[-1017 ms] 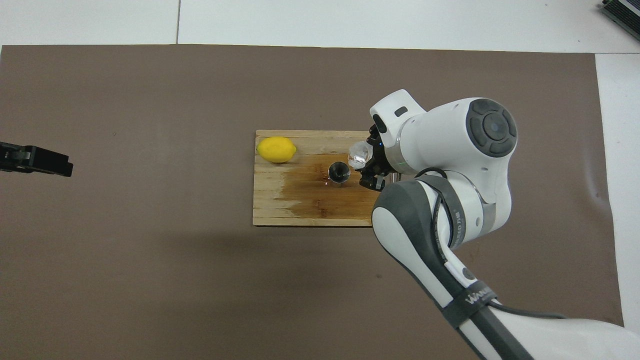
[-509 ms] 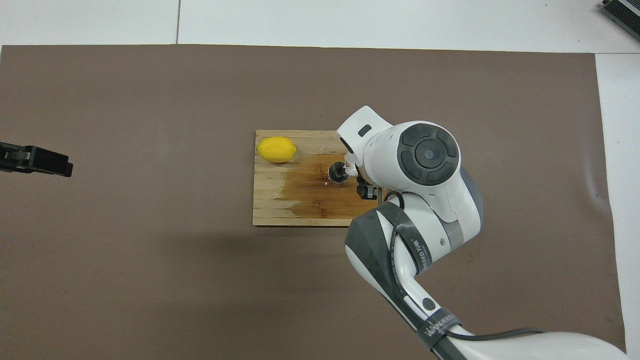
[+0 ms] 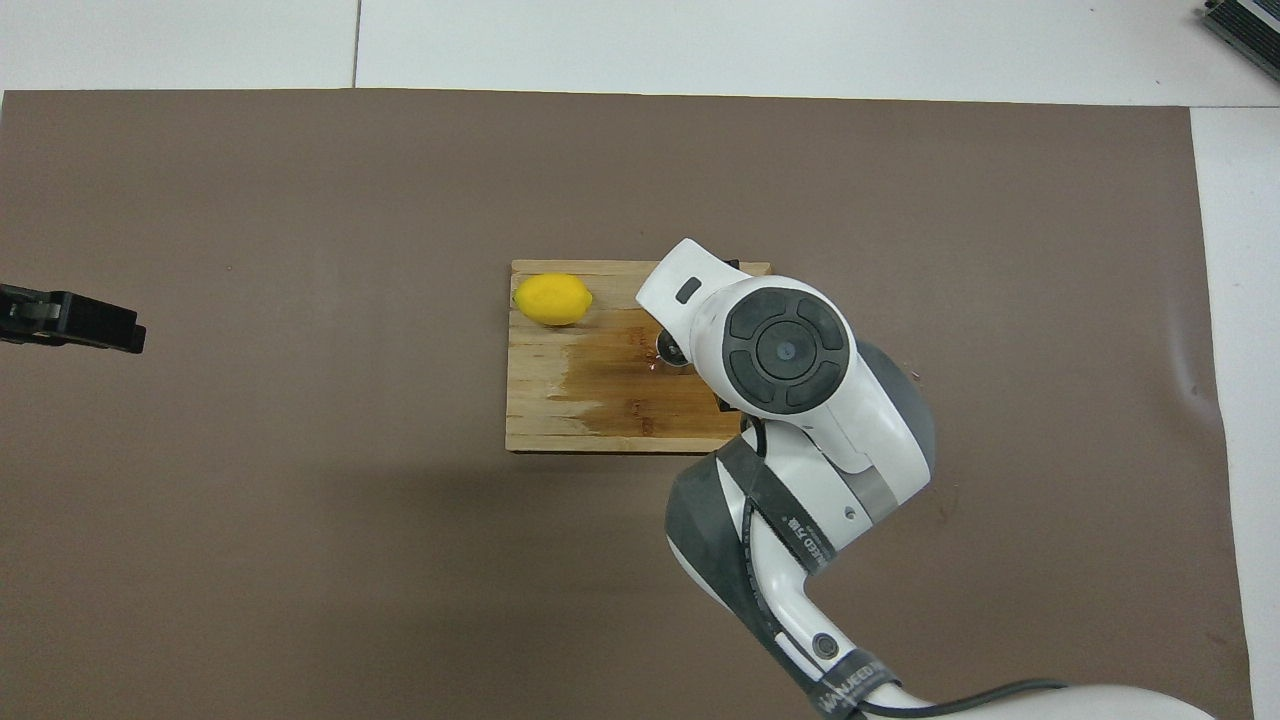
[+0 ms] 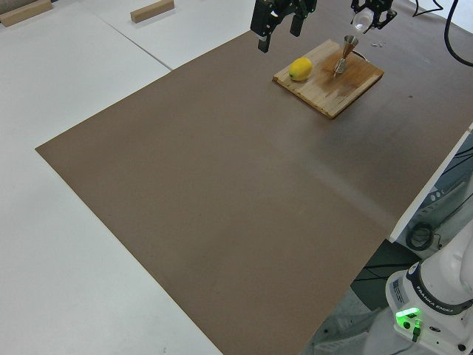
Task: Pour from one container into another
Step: 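Tilt the white cup with the right gripper to pour into the metal cup, then carry the white cup back and lower it onto the table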
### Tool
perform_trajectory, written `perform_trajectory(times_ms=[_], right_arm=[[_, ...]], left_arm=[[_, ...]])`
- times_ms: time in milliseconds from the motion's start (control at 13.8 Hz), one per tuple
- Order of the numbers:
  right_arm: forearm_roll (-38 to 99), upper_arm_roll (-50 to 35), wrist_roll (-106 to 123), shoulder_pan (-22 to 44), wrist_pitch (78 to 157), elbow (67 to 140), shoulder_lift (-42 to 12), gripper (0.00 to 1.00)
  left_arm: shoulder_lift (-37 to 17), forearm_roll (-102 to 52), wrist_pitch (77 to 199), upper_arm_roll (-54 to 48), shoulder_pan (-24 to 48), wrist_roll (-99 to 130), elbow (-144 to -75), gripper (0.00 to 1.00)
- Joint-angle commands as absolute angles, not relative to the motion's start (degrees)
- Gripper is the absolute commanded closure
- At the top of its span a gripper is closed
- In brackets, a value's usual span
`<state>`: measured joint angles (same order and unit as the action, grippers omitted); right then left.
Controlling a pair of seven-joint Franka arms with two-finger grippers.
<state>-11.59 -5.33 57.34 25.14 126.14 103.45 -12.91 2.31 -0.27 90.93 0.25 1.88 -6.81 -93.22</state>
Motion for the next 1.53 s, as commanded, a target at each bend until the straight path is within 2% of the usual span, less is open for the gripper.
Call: perform_trajectory(times_ms=[0,363,945,1308,1453], right_arm=[[-13.62,-5.36,56.08,25.14,125.07,103.36,-12.22,0.94],[-12.48,-5.62,52.74,24.87,126.12,103.45,-12.3,0.94],[1.56,-5.62,56.41,22.68,129.72,103.54,-11.25,0.95],[21.41,-5.62,77.56,14.35,130.08,105.99,-10.02,0.95],[27.73,-5.62,86.7,9.0,129.64,110.19,-8.36,0.95]], left_arm=[[3.78,-0.97,90.53,0.09,1.32,-7.73,-94.66,0.0],[3.78,-0.97,90.53,0.09,1.32,-7.73,-94.66,0.0],[3.78,-0.97,90.53,0.09,1.32,-7.73,-94.66,0.0],[3.78,-0.97,90.53,0.09,1.32,-7.73,-94.66,0.0],[3.78,-0.97,90.53,0.09,1.32,-7.73,-94.66,0.0]])
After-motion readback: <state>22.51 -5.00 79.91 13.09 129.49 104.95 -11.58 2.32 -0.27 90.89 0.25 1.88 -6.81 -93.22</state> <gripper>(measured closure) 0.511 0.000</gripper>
